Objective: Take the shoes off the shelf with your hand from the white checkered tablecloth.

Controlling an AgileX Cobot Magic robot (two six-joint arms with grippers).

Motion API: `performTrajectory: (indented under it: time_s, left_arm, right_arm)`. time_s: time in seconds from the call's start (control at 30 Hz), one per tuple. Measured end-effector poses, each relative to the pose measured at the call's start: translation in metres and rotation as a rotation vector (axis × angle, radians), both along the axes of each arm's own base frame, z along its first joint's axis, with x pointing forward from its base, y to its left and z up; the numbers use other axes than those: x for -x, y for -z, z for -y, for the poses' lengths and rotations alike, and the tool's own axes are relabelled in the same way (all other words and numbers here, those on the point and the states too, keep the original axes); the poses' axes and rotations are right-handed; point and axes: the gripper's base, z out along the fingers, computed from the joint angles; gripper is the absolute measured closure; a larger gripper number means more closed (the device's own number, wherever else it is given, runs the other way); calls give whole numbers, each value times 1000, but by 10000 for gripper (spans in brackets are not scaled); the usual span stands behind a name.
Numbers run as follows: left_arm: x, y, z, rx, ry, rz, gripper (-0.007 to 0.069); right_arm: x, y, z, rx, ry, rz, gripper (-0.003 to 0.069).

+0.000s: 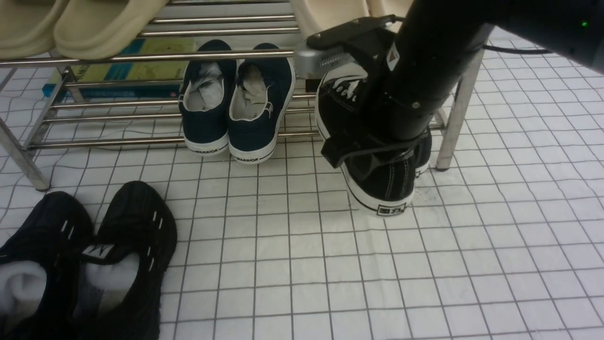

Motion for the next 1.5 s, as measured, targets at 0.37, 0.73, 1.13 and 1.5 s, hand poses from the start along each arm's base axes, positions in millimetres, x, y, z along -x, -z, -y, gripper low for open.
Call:
performTrajectory:
  time_s: [0.37,0.73,1.13,1.5]
  left_arm:
    - [0,0,0,0,0,0,489]
    - [0,0,0,0,0,0,489]
    - [0,0,0,0,0,0,489]
    - [0,0,0,0,0,0,489]
  right_arm:
    - [45,56,-20,51,-9,-164,648]
    - [14,99,-40,40,74,-72,642]
    - [4,121,-49,43,147,-96,405]
    - [-17,41,-32,125,79,31,587]
